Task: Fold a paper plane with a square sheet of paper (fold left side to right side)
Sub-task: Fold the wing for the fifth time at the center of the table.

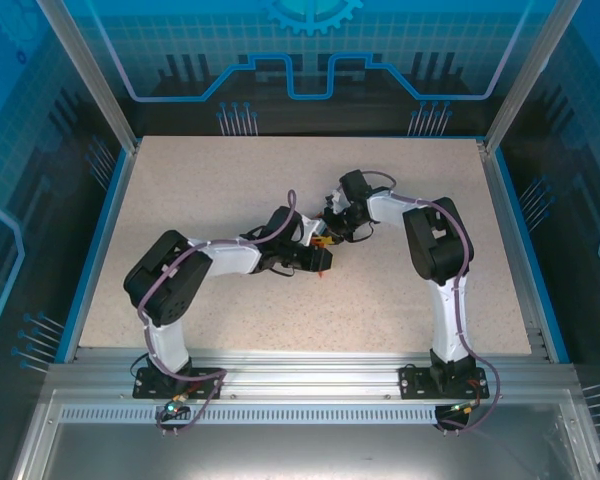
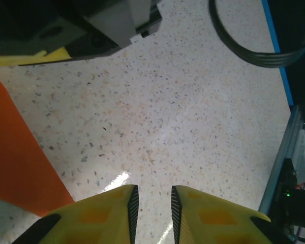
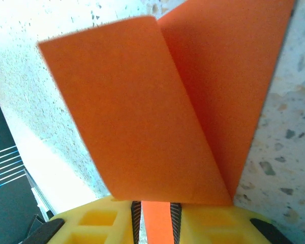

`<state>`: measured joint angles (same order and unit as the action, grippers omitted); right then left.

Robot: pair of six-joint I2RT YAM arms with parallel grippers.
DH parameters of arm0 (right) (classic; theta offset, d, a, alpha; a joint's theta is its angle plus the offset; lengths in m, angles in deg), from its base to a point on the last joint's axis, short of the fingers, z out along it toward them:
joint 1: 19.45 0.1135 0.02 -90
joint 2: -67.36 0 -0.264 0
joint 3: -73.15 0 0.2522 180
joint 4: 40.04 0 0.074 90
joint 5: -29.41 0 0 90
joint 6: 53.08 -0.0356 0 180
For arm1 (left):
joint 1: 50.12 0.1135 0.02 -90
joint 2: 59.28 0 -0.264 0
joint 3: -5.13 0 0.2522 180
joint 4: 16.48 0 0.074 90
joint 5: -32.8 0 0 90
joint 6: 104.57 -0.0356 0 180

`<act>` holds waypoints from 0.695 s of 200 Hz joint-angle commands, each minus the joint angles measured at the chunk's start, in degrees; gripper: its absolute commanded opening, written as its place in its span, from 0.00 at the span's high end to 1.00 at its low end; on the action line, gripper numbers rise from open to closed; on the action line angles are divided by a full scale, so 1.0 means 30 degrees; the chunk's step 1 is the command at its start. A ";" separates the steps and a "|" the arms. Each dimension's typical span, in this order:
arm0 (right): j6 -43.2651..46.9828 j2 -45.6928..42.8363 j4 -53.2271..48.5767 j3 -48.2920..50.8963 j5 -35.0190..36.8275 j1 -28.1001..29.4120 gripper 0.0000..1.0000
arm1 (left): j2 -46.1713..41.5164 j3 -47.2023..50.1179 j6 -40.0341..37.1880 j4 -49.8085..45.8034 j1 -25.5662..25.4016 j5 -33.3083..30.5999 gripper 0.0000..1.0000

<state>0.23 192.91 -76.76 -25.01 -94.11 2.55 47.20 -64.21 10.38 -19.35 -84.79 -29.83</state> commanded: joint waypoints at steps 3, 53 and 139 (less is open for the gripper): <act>-0.0283 -0.0107 -0.0900 0.0457 0.0377 0.0453 0.75 | 0.0647 -0.0632 -0.0813 -0.0682 0.0011 -0.1307 0.72; -0.0102 -0.0246 -0.0761 0.0201 -0.0202 0.0489 0.75 | 0.1963 -0.0928 -0.1404 -0.1824 -0.0145 -0.1534 0.72; 0.1114 -0.4099 -0.0101 0.2202 -0.0611 -0.0243 0.88 | 0.1646 0.0483 -0.1490 -0.1640 -0.0248 -0.1946 0.86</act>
<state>2.11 186.69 -77.81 -21.45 -93.45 1.87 52.07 -65.37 7.30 -21.55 -84.90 -34.85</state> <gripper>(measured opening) 0.132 0.153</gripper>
